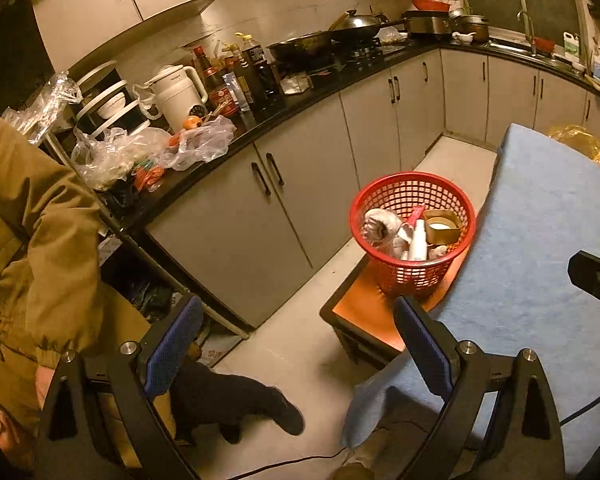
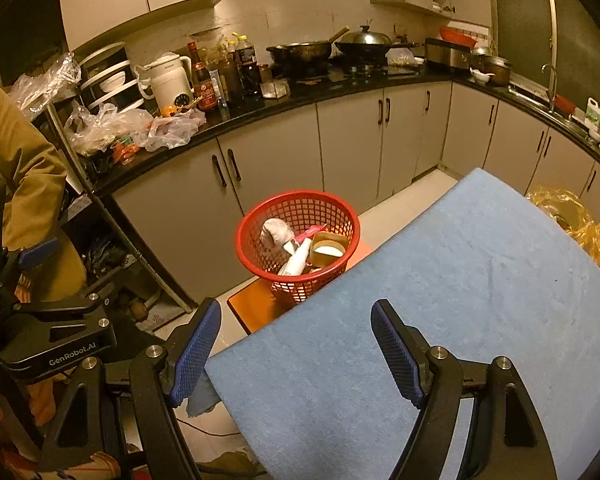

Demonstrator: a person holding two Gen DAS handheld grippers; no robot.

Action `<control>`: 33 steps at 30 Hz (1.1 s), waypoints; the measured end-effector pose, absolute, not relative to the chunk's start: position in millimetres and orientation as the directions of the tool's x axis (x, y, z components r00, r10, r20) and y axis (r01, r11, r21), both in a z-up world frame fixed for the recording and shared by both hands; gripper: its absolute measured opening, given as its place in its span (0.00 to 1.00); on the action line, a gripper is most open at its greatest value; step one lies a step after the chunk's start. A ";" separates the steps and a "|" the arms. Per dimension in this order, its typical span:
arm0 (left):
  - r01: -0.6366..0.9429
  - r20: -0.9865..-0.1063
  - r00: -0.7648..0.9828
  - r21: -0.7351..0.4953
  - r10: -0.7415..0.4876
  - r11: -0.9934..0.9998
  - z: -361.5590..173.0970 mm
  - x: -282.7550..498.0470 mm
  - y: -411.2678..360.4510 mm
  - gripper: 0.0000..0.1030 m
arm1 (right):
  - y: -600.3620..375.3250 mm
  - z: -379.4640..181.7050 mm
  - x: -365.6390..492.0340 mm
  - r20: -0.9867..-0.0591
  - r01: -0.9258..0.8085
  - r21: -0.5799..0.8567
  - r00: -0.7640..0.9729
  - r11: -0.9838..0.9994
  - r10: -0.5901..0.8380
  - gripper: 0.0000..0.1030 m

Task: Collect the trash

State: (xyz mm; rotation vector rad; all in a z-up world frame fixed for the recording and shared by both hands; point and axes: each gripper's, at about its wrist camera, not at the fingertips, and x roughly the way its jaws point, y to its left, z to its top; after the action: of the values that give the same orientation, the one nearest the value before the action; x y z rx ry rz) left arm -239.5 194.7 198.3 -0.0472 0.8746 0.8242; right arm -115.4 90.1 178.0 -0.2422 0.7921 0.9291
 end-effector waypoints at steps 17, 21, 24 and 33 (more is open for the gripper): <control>-0.620 -0.729 0.405 0.224 0.551 0.752 187.0 -227.5 187.3 0.93 | 69.2 171.5 -113.0 -0.722 -0.758 0.113 0.382 0.643 0.577 0.80; -0.619 -0.733 0.404 0.222 0.548 0.754 186.5 -226.0 187.3 0.93 | 70.8 170.6 -113.2 -0.724 -0.763 0.106 0.380 0.637 0.576 0.80; -0.619 -0.735 0.401 0.223 0.547 0.753 185.1 -224.7 187.4 0.93 | 71.5 168.4 -113.3 -0.726 -0.767 0.104 0.377 0.634 0.575 0.80; -0.619 -0.741 0.395 0.223 0.543 0.753 181.8 -224.3 189.2 0.93 | 73.4 165.0 -112.4 -0.732 -0.771 0.102 0.370 0.629 0.572 0.80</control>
State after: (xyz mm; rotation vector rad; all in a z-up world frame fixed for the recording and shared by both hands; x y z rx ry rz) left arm -224.3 189.2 181.8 -0.0936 0.9022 0.7382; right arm -112.4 73.4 165.0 -0.2771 0.8158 0.8755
